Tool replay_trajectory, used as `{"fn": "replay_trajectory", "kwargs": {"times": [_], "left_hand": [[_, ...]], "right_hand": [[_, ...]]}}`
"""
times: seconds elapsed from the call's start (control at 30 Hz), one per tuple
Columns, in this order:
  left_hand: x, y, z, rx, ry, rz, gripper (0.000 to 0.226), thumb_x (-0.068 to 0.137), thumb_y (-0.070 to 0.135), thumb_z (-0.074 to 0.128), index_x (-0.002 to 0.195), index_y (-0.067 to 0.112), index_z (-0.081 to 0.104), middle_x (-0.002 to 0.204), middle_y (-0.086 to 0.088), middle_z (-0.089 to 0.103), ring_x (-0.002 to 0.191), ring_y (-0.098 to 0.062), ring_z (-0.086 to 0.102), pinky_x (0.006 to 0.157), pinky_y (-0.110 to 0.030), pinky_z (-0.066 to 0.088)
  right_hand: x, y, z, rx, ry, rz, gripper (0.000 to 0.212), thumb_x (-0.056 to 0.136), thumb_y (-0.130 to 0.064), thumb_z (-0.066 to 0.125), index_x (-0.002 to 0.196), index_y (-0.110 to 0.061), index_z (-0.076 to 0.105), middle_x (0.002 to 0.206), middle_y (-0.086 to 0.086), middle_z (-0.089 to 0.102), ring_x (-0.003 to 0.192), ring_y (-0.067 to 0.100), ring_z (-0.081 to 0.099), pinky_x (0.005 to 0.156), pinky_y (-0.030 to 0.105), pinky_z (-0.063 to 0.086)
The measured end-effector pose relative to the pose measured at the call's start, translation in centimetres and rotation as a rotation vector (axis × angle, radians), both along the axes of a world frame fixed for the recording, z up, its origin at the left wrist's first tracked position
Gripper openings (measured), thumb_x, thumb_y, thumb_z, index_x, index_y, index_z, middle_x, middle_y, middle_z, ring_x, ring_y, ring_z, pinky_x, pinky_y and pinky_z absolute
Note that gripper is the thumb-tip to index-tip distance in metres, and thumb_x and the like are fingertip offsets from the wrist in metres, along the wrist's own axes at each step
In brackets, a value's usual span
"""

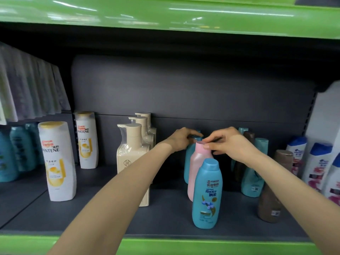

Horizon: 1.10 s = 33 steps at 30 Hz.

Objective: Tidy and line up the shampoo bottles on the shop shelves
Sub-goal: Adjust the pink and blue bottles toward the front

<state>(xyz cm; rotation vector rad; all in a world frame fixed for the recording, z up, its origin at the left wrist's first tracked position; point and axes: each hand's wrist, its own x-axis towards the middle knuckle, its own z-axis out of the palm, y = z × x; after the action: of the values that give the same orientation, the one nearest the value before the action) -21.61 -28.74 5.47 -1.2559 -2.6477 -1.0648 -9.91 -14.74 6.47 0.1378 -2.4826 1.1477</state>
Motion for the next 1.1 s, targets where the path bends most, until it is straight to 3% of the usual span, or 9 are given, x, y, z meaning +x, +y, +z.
{"fn": "replay_trajectory", "kwargs": {"times": [0.17, 0.33, 0.5, 0.63, 0.73, 0.93, 1.1], "left_hand": [[-0.4, 0.0, -0.3, 0.087, -0.064, 0.039, 0.034, 0.092, 0.009, 0.055, 0.125, 0.015, 0.056, 0.123, -0.010, 0.060, 0.114, -0.023, 0.056, 0.095, -0.031, 0.046], [-0.9, 0.5, 0.0, 0.120, -0.028, 0.119, 0.024, 0.092, 0.017, 0.057, 0.114, 0.011, 0.065, 0.113, -0.011, 0.066, 0.104, -0.024, 0.061, 0.095, -0.034, 0.048], [-1.2, 0.9, 0.2, 0.234, -0.205, 0.210, 0.018, 0.088, 0.026, 0.063, 0.101, 0.012, 0.066, 0.092, -0.007, 0.065, 0.074, -0.017, 0.060, 0.075, -0.033, 0.055], [-1.4, 1.2, 0.1, 0.265, -0.348, 0.230, 0.014, 0.086, 0.026, 0.066, 0.095, 0.015, 0.063, 0.090, -0.006, 0.064, 0.069, -0.014, 0.059, 0.070, -0.029, 0.052], [-1.3, 1.2, 0.0, 0.276, -0.387, 0.233, 0.012, 0.087, 0.027, 0.064, 0.093, 0.017, 0.063, 0.089, -0.005, 0.063, 0.065, -0.012, 0.056, 0.064, -0.025, 0.048], [-0.6, 1.3, -0.3, 0.305, -0.413, 0.207, 0.019, 0.092, 0.026, 0.056, 0.108, 0.017, 0.062, 0.090, -0.002, 0.061, 0.066, -0.011, 0.053, 0.064, -0.024, 0.042], [-0.2, 1.6, -0.8, 0.400, -0.381, 0.157, 0.017, 0.095, 0.015, 0.051, 0.105, 0.016, 0.066, 0.078, 0.002, 0.058, 0.071, -0.012, 0.050, 0.061, -0.022, 0.044]], "right_hand": [[0.3, 0.2, 0.0, -0.120, 0.006, 0.019, 0.009, 0.084, -0.017, 0.068, 0.092, -0.015, 0.073, 0.091, 0.000, 0.072, 0.086, 0.011, 0.068, 0.073, 0.026, 0.058], [-2.4, 1.6, -0.3, -0.226, 0.060, -0.141, 0.008, 0.088, -0.013, 0.063, 0.089, -0.017, 0.069, 0.097, 0.007, 0.070, 0.089, 0.021, 0.067, 0.074, 0.032, 0.056], [-6.8, 2.3, -0.5, -0.123, 0.101, -0.199, 0.010, 0.087, -0.013, 0.063, 0.094, -0.013, 0.071, 0.091, 0.003, 0.067, 0.088, 0.017, 0.061, 0.081, 0.036, 0.053], [-10.1, 2.4, -0.5, 0.033, 0.083, -0.203, 0.028, 0.088, -0.007, 0.061, 0.116, -0.008, 0.065, 0.114, 0.008, 0.067, 0.105, 0.020, 0.061, 0.090, 0.026, 0.045], [-11.8, 2.6, -1.1, 0.141, 0.034, -0.157, 0.033, 0.088, -0.002, 0.059, 0.120, -0.006, 0.062, 0.122, 0.010, 0.064, 0.110, 0.023, 0.061, 0.092, 0.021, 0.040], [-12.3, 3.0, -1.8, 0.234, 0.132, -0.229, 0.016, 0.079, -0.006, 0.070, 0.095, -0.003, 0.072, 0.104, 0.014, 0.068, 0.097, 0.028, 0.064, 0.081, 0.024, 0.044], [-11.7, 2.8, -2.2, 0.119, 0.182, -0.219, 0.010, 0.076, -0.001, 0.072, 0.077, -0.008, 0.065, 0.093, 0.013, 0.071, 0.086, 0.024, 0.064, 0.069, 0.021, 0.042]]}}
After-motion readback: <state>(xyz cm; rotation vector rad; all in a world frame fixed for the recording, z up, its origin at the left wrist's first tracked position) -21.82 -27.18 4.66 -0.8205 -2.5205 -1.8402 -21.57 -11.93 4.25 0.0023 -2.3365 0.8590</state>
